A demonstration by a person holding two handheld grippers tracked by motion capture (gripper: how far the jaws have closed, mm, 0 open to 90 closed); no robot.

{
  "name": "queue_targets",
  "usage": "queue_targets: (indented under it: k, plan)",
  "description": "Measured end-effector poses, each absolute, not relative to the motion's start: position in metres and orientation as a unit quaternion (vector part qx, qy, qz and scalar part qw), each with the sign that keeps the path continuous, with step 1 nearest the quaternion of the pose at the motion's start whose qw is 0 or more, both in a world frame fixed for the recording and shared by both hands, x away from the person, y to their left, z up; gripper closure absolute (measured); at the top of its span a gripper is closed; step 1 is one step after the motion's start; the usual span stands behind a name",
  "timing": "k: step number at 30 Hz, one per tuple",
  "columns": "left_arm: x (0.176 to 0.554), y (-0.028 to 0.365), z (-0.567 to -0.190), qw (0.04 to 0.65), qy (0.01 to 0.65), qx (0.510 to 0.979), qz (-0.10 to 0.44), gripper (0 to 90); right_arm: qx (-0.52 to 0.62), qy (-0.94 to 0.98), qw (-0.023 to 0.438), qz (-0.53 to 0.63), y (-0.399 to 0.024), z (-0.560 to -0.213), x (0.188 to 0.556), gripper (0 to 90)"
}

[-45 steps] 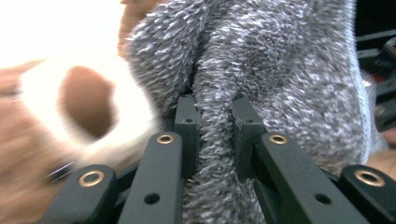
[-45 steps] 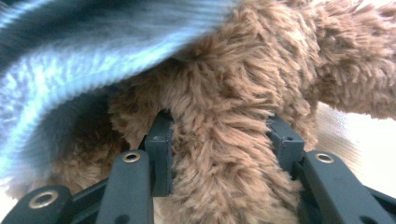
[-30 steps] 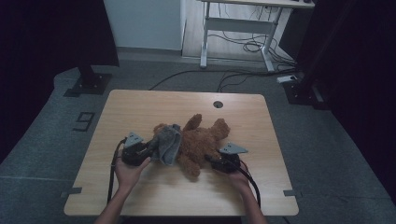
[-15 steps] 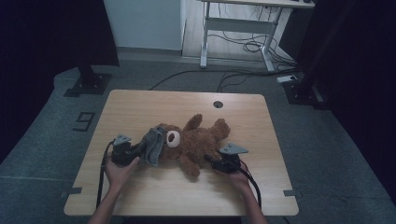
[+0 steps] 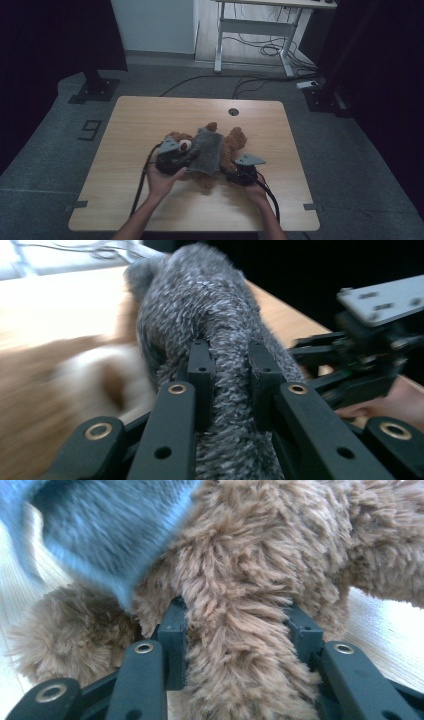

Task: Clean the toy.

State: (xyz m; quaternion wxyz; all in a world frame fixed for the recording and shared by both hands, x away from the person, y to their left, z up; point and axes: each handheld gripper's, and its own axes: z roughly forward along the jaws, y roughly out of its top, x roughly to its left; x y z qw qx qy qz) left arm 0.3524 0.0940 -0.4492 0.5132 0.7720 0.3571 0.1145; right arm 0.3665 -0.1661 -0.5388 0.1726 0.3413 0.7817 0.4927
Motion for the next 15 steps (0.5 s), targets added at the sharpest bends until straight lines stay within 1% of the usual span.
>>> queue_targets:
  k: [3,6,10,15]
  plan:
    - [0.357,0.058,-0.457,0.489,0.342,0.794,0.119,76.4,0.341,0.781,0.171,0.494,-0.167,-0.539,0.366,55.9]
    - [0.36,0.042,-0.466,0.464,0.342,0.806,0.135,76.4,0.342,0.782,0.17,0.493,-0.167,-0.539,0.366,55.9]
    - [0.358,0.043,-0.47,0.452,0.34,0.81,0.152,76.6,0.341,0.782,0.169,0.494,-0.167,-0.539,0.367,55.8]
    - [0.353,0.061,-0.471,0.442,0.348,0.807,0.178,76.7,0.339,0.783,0.172,0.492,-0.167,-0.539,0.366,55.9]
